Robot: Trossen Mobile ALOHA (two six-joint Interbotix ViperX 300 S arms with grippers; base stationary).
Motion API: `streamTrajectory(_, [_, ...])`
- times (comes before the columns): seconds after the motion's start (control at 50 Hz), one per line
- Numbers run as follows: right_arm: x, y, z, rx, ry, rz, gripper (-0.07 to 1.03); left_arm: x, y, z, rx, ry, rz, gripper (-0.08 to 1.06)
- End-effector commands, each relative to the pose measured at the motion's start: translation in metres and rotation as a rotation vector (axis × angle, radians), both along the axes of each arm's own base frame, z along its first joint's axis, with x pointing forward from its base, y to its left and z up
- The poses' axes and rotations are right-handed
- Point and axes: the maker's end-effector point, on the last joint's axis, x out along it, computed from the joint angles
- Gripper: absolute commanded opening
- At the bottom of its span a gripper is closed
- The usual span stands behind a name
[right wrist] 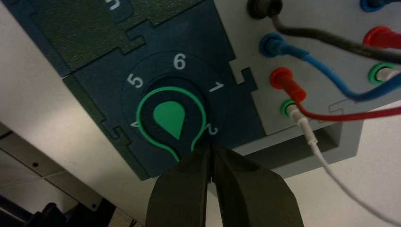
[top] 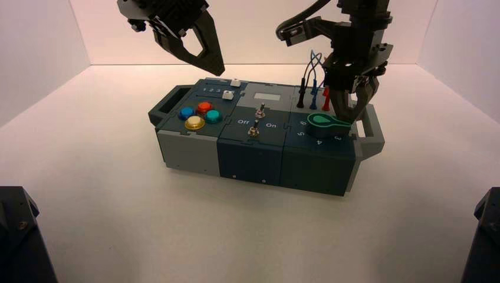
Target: Turn the knob to position 5.
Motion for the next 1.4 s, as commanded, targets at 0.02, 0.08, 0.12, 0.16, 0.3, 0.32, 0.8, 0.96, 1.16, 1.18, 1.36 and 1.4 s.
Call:
streamTrajectory(0.02, [-0.001, 0.009, 0.012, 0.034, -0.031, 0.016, -0.02, 0.006, -0.007, 0.012, -0.024, -0.029, -0.006, -0.03])
streamTrajectory(0.08, [-0.003, 0.01, 0.013, 0.038, -0.028, 0.018, -0.02, 0.007, -0.007, 0.013, -0.025, -0.032, -0.006, -0.03])
streamTrajectory(0.12, [-0.004, 0.01, 0.012, 0.036, -0.024, 0.015, -0.02, 0.006, -0.007, 0.013, -0.025, -0.032, -0.008, -0.03])
streamTrajectory(0.16, [-0.006, 0.009, 0.011, 0.034, -0.018, 0.017, -0.02, 0.007, -0.007, 0.013, -0.025, -0.032, -0.006, -0.03])
streamTrajectory(0.3, [-0.011, 0.007, 0.009, 0.031, -0.003, 0.01, -0.02, 0.006, -0.007, 0.013, -0.024, -0.032, -0.007, -0.03])
streamTrajectory(0.32, [-0.011, 0.007, 0.009, 0.033, -0.002, 0.008, -0.02, 0.006, -0.007, 0.013, -0.024, -0.032, -0.007, -0.03])
streamTrajectory(0.8, [-0.022, 0.016, 0.015, 0.066, 0.01, 0.005, -0.02, 0.006, -0.007, 0.014, -0.022, -0.036, -0.012, -0.03])
streamTrajectory(0.96, [-0.026, 0.019, 0.014, 0.068, 0.02, 0.012, -0.02, 0.006, -0.007, 0.014, -0.023, -0.036, -0.012, -0.03])
streamTrajectory(1.16, [-0.029, 0.024, 0.014, 0.078, 0.027, 0.014, -0.02, 0.006, -0.007, 0.014, -0.022, -0.035, -0.011, -0.03])
streamTrajectory(1.18, [-0.029, 0.024, 0.014, 0.079, 0.027, 0.014, -0.02, 0.007, -0.007, 0.015, -0.024, -0.037, -0.011, -0.03])
streamTrajectory(1.36, [-0.031, 0.027, 0.013, 0.082, 0.036, 0.012, -0.02, 0.006, -0.007, 0.014, -0.021, -0.034, -0.012, -0.03])
streamTrajectory(1.4, [-0.031, 0.028, 0.013, 0.086, 0.037, 0.01, -0.02, 0.006, -0.007, 0.014, -0.02, -0.032, -0.012, -0.03])
